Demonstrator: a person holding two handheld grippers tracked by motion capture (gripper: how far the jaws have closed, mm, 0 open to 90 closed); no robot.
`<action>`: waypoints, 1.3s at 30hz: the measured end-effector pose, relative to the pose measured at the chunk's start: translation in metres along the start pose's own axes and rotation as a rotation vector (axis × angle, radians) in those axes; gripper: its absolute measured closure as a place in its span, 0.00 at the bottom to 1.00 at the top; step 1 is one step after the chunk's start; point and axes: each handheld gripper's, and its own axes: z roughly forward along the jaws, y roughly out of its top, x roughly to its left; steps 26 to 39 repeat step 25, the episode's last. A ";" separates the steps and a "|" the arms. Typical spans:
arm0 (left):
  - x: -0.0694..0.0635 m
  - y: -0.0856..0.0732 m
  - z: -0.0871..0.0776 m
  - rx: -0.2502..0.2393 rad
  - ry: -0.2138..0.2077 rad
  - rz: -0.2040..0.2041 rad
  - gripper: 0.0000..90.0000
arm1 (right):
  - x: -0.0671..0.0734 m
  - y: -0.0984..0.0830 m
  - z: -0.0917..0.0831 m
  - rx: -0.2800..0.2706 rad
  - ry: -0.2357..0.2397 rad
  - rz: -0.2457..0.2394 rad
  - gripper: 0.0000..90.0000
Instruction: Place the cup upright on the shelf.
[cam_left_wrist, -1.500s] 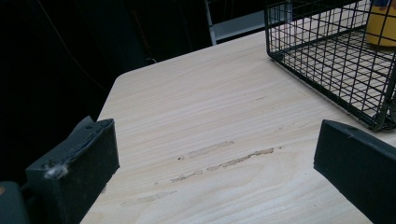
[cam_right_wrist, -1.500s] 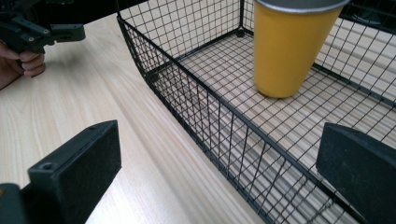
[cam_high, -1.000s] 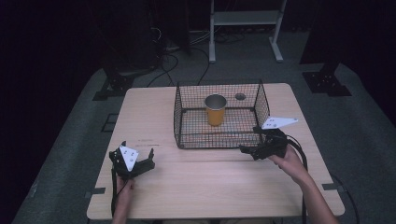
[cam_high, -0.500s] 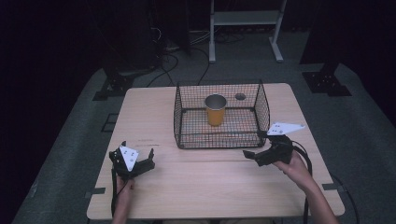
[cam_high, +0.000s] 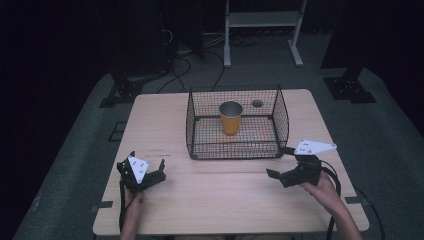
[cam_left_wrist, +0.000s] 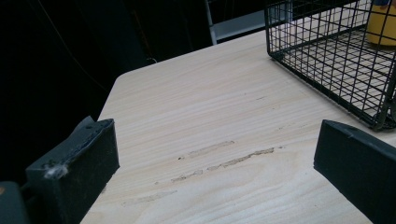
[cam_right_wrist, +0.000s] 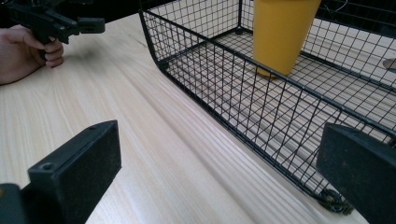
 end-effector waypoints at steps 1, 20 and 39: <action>0.000 0.000 0.000 0.000 0.000 0.001 0.00 | 0.000 -0.001 -0.001 -0.001 -0.002 -0.002 0.00; 0.000 0.000 0.000 -0.001 0.002 -0.001 0.00 | 0.009 -0.037 -0.016 -0.038 -0.039 0.038 0.00; 0.001 0.000 0.001 0.001 0.002 -0.002 0.00 | 0.013 -0.058 -0.019 -0.050 -0.042 0.067 0.00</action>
